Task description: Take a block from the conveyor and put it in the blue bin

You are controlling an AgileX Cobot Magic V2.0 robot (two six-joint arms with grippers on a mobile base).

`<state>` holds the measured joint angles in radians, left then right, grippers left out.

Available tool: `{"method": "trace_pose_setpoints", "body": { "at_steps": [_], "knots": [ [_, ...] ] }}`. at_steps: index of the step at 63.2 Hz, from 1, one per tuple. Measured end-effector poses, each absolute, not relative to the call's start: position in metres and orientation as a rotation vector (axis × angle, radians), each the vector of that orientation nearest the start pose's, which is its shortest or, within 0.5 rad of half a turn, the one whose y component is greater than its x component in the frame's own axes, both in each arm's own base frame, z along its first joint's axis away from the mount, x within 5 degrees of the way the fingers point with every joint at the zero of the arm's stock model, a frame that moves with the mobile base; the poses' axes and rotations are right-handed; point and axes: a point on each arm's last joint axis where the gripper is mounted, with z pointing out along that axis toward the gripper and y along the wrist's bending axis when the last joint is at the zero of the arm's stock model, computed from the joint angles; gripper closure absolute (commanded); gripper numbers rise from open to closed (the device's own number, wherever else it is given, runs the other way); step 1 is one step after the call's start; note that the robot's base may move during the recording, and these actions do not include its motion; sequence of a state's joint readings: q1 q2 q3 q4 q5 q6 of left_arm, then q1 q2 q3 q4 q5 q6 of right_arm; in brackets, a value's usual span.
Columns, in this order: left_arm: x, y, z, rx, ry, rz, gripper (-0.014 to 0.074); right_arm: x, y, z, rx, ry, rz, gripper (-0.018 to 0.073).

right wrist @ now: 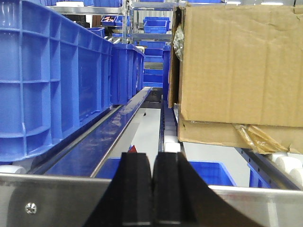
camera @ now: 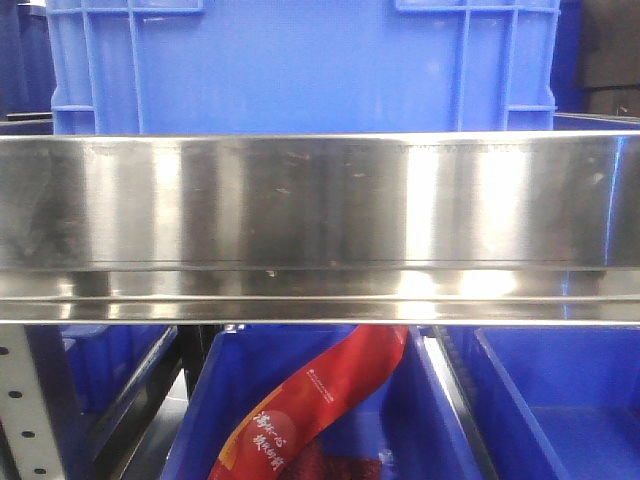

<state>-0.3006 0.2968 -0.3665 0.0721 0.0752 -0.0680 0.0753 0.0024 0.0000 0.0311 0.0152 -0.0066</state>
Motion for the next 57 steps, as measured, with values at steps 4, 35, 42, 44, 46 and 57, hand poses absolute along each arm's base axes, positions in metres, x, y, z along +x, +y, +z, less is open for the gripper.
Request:
{"method": "trace_pose_setpoints", "body": {
  "at_steps": [4, 35, 42, 44, 46, 57],
  "knots": [
    [0.069, -0.015, 0.293, 0.168, 1.449, -0.169, 0.0707, 0.056, 0.004, 0.212, -0.039, 1.501, 0.081, 0.0727],
    [0.057, 0.003, 0.213, -0.054, 1.487, 0.036, 0.0707, 0.056, 0.004, 0.212, -0.041, 1.499, 0.078, 0.0727],
    [0.057, 0.002, 0.213, -0.042, 1.488, 0.016, 0.0707, 0.056, 0.004, 0.212, -0.04, 1.498, 0.078, 0.0727],
    [0.057, 0.002, 0.213, -0.036, 1.487, 0.009, 0.0707, 0.056, 0.004, 0.212, -0.04, 1.498, 0.078, 0.0727],
    [0.057, 0.001, 0.213, -0.03, 1.488, 0.002, 0.0707, 0.056, 0.004, 0.212, -0.04, 1.498, 0.078, 0.0727],
    [0.057, 0.0, 0.212, -0.025, 1.489, -0.025, 0.0707, 0.056, 0.004, 0.212, -0.04, 1.498, 0.078, 0.0727]
  ]
}}
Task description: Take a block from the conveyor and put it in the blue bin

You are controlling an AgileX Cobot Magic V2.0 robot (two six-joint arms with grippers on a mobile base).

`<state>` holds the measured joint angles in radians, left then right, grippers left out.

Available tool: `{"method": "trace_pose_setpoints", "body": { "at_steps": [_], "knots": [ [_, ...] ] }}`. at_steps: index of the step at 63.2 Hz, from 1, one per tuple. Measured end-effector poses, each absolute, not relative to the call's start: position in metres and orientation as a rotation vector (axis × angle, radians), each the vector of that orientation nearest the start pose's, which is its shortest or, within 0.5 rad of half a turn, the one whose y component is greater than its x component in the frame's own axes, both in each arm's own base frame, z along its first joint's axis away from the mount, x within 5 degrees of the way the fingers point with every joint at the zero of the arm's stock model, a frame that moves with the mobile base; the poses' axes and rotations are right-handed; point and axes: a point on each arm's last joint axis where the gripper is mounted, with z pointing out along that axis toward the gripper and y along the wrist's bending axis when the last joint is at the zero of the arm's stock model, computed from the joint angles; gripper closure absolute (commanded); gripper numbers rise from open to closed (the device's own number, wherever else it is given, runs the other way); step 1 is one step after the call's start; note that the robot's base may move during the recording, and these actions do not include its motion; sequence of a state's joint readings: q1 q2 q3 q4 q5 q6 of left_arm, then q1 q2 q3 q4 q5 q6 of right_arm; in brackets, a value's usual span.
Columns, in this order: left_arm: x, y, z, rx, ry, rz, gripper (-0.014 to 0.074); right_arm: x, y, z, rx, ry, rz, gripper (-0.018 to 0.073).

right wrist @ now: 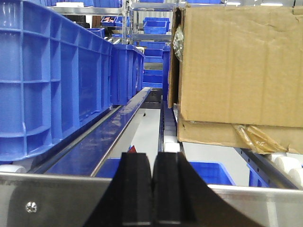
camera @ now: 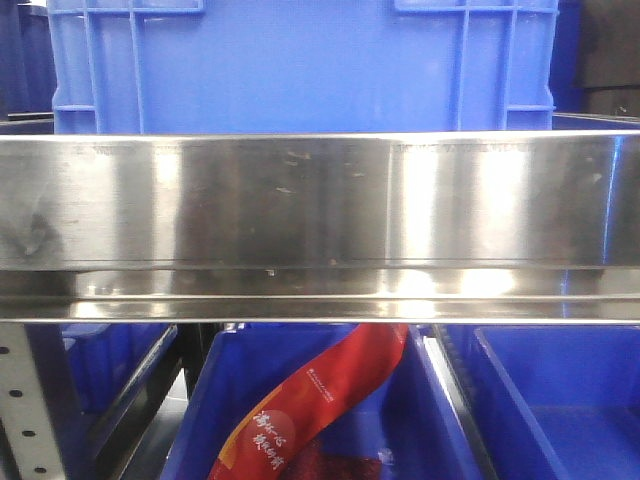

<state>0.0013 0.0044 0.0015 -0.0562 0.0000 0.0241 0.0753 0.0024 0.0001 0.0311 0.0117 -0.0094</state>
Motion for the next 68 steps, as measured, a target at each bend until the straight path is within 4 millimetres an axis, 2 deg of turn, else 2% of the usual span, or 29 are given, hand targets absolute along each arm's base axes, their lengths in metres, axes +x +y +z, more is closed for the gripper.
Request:
{"method": "trace_pose_setpoints", "body": {
  "at_steps": [68],
  "knots": [
    [0.0567, -0.0001, 0.2105, -0.037, 1.51, -0.04, 0.0707, 0.0563, 0.0043, 0.212, -0.039, 1.497, 0.08, 0.0727]
  ]
}}
